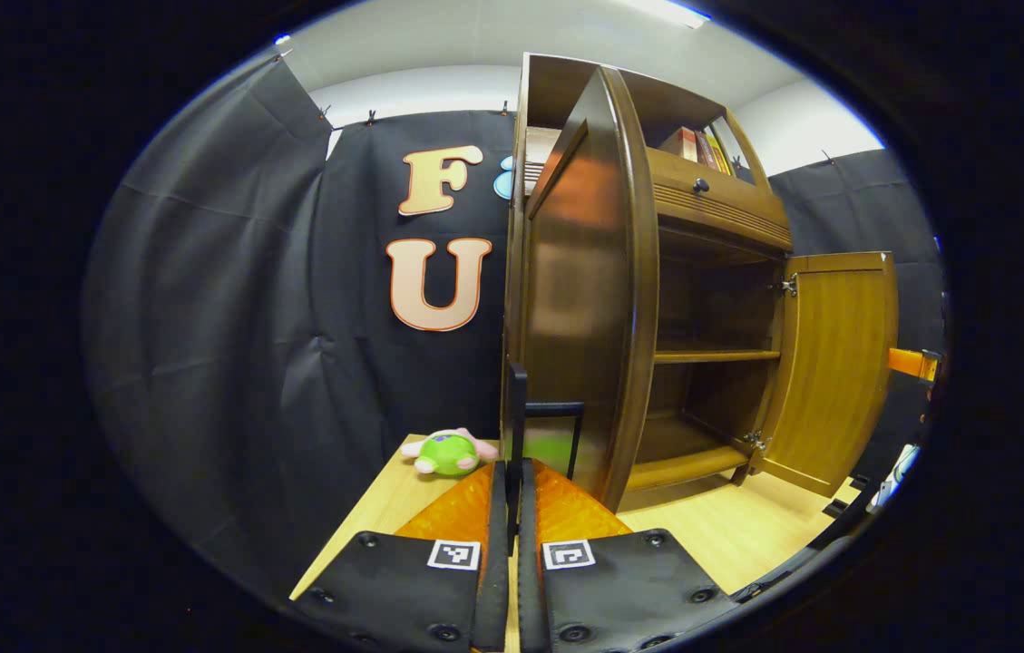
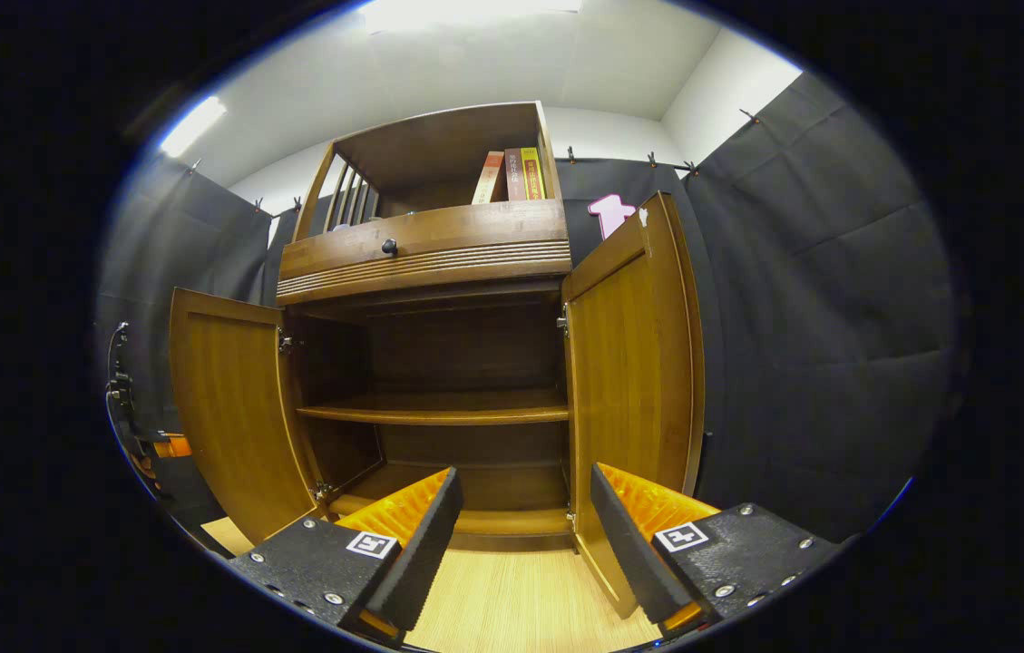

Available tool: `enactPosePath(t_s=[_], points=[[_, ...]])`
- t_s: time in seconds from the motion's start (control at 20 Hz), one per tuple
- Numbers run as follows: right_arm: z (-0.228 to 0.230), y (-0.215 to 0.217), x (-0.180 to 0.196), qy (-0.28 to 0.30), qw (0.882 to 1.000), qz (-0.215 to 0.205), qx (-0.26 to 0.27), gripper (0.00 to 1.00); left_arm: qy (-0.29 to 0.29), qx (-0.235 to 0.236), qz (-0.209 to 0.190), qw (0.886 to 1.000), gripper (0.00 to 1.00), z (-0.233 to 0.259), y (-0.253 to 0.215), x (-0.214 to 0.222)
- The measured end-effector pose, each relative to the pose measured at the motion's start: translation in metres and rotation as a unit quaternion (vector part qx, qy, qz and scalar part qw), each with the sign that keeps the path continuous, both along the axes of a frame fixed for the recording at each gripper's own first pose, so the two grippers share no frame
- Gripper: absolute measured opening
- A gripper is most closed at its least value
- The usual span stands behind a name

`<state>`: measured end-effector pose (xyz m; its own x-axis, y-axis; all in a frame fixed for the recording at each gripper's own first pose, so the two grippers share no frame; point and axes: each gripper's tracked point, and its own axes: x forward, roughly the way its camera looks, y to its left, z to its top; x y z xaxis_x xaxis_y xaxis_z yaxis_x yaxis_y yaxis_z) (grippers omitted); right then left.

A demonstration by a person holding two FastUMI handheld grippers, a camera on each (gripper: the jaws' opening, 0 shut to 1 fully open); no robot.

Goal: Open the right door of the double-door shoe cabinet with the right hand, and open the left door with the left hand.

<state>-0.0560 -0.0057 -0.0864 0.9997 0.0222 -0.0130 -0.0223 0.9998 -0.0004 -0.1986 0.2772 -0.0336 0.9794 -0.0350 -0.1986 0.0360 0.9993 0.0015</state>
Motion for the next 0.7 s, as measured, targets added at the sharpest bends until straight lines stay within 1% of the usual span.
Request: enactPosePath(t_s=[0.05,0.1,0.45,0.5,0.6,0.65,0.7], points=[[0.002,0.001,0.001,0.001,1.0,0.0,0.0,0.88,0.0,0.002,0.001,1.0,0.12,0.001,0.001,-0.002],[0.002,0.002,0.002,0.001,1.0,0.001,0.0,0.99,0.0,0.004,0.003,1.0,0.12,0.001,0.004,-0.004],[-0.004,0.016,0.009,0.009,1.0,0.013,-0.004,0.99,0.0,0.017,0.019,1.0,0.12,0.005,0.021,-0.016],[-0.003,0.017,0.009,0.009,1.0,0.014,-0.005,0.99,0.001,0.018,0.027,0.999,0.12,0.006,0.024,-0.019],[-0.004,0.017,0.008,0.01,1.0,0.015,-0.006,0.99,-0.002,0.008,0.024,1.0,0.03,0.012,0.028,-0.024],[-0.004,0.016,0.007,0.01,1.0,0.015,-0.006,0.99,-0.004,-0.001,0.022,1.0,0.04,0.015,0.025,-0.03],[-0.004,0.015,0.007,0.01,1.0,0.014,-0.005,0.99,-0.006,-0.006,0.02,1.0,0.07,0.019,0.021,-0.033]])
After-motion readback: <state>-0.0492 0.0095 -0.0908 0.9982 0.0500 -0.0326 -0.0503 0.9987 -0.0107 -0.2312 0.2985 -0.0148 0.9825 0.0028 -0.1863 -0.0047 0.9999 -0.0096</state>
